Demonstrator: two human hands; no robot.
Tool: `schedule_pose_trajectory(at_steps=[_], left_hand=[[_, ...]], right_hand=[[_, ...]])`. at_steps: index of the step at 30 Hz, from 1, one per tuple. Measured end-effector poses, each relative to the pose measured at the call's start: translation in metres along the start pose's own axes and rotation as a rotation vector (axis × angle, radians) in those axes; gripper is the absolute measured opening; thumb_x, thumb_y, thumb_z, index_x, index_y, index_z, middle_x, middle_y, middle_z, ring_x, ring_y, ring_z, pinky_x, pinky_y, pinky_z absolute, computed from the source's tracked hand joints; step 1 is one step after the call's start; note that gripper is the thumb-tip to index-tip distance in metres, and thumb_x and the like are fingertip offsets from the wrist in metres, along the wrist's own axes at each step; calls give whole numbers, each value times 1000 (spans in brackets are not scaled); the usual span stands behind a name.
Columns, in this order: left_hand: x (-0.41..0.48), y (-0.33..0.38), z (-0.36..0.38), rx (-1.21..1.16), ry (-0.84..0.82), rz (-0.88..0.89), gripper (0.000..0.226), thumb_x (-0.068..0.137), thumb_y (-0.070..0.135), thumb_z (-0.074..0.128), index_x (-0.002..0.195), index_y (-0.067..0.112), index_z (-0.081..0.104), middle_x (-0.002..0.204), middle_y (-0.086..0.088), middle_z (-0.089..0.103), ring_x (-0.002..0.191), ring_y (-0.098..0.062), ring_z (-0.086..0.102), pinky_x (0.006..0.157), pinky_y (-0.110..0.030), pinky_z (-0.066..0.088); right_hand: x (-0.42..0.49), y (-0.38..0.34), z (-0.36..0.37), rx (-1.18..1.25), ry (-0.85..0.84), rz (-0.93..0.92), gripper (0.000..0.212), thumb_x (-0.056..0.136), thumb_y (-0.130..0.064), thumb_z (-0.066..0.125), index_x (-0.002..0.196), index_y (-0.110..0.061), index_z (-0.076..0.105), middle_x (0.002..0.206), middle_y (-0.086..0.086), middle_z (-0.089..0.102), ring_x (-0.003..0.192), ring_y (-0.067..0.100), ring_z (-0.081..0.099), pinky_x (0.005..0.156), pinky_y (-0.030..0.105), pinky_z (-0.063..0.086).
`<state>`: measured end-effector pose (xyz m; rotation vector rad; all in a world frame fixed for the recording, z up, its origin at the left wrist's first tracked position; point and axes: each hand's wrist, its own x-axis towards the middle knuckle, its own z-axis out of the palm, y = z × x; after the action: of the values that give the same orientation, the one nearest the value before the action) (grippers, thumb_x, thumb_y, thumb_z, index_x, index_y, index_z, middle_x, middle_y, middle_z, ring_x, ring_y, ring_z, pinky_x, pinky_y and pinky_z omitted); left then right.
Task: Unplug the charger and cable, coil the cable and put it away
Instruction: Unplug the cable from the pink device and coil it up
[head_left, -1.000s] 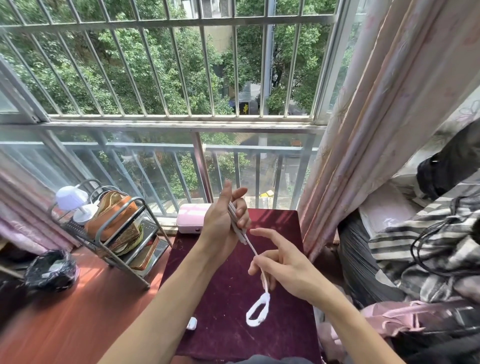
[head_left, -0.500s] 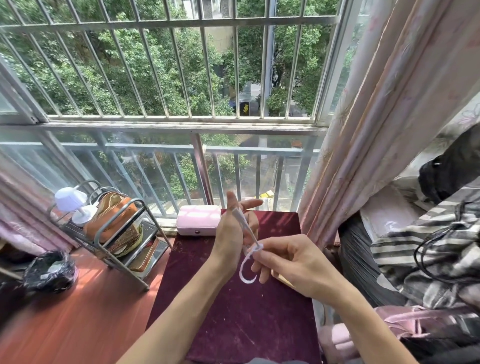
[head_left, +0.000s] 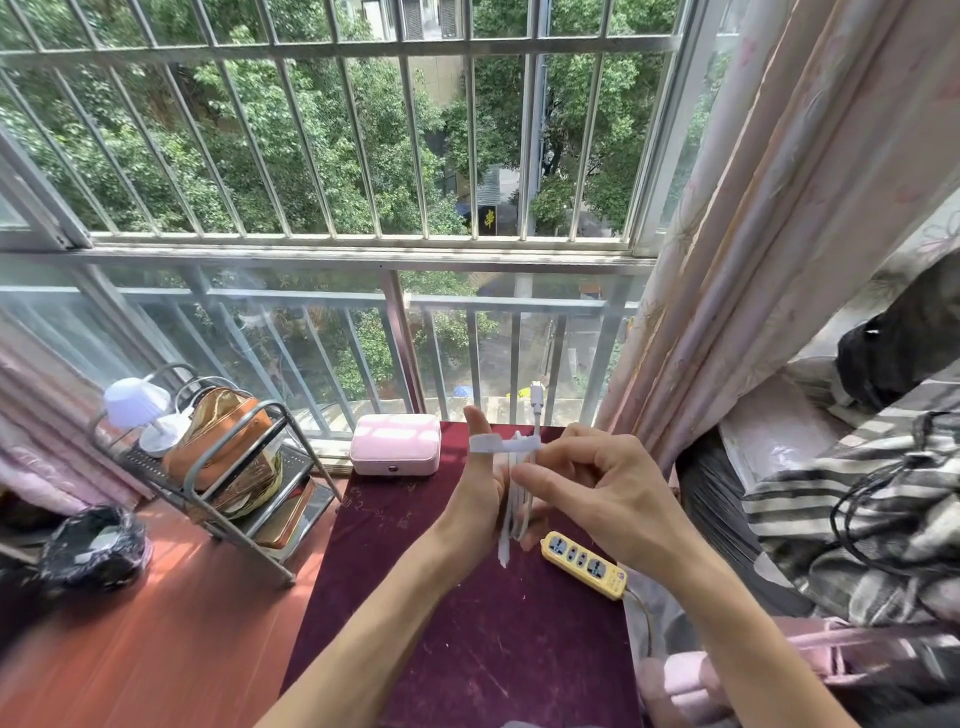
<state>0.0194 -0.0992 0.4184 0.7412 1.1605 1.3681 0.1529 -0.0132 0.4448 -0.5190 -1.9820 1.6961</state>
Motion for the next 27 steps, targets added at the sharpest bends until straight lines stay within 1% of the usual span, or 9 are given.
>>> schedule_pose_trajectory(at_steps=[3, 5, 9, 12, 15, 18, 22, 24, 27], left_hand=[[0, -4, -5, 28, -135, 37, 125, 70, 96, 2, 109, -3, 67, 49, -5, 54, 43, -15, 49, 52, -22, 46], [-2, -4, -4, 45, -180, 60, 126, 71, 96, 1, 114, -6, 62, 48, -4, 52, 42, -14, 45, 51, -22, 42], [-9, 6, 1, 43, -191, 34, 116, 70, 97, 9, 107, 2, 64, 60, -4, 43, 46, -13, 37, 47, -23, 33], [-19, 20, 6, 225, -193, 28, 89, 83, 90, 18, 86, 15, 67, 58, 2, 33, 45, -12, 24, 46, -27, 23], [-25, 30, 8, 416, -197, 49, 93, 89, 84, 23, 63, -2, 44, 51, -2, 25, 45, -20, 17, 51, -44, 18], [-31, 39, 8, 446, -236, 23, 93, 90, 81, 13, 70, 8, 67, 48, 1, 26, 42, -16, 20, 46, -32, 23], [-37, 53, 5, 399, -303, 3, 83, 96, 76, 20, 62, 18, 68, 42, 3, 29, 37, -16, 23, 43, -23, 27], [-40, 59, 1, 381, -349, 15, 75, 103, 64, 29, 58, 19, 68, 39, 7, 34, 35, -14, 26, 43, -20, 31], [-42, 66, -2, 299, -479, -14, 70, 104, 56, 35, 59, 16, 69, 37, 11, 38, 32, -6, 31, 42, -13, 32]], right_hand=[[0, 2, -1, -183, 76, -33, 23, 88, -48, 81, 83, -25, 80, 73, -9, 58, 61, 2, 66, 65, 26, 55], [0, 1, -1, -256, 123, -66, 20, 85, -49, 82, 79, -30, 77, 69, -10, 58, 59, 6, 57, 64, 20, 46], [-3, -2, 5, -110, 123, -10, 34, 79, -52, 88, 93, -31, 65, 77, 4, 67, 66, 25, 77, 64, 47, 63], [-5, -5, 4, -248, 209, -101, 49, 75, -58, 86, 107, -39, 54, 88, -28, 55, 81, -5, 62, 70, 14, 59], [-5, -5, -5, -522, 208, -222, 58, 77, -56, 80, 127, -49, 51, 114, -32, 48, 112, -2, 53, 92, 7, 43], [-4, -9, -18, -444, 5, -201, 53, 85, -59, 78, 132, -51, 57, 132, -20, 62, 129, 9, 58, 101, 15, 44], [-4, -14, -30, -111, -78, -2, 52, 85, -78, 64, 120, -41, 67, 115, -9, 76, 106, 3, 72, 89, 21, 53], [-2, -14, -35, -22, -35, 122, 75, 77, -96, 44, 102, -31, 74, 106, -3, 79, 94, 1, 72, 90, 27, 51], [0, -15, -37, 63, -248, 293, 108, 74, -100, 25, 102, -13, 81, 106, 5, 79, 104, 12, 69, 105, 41, 43]])
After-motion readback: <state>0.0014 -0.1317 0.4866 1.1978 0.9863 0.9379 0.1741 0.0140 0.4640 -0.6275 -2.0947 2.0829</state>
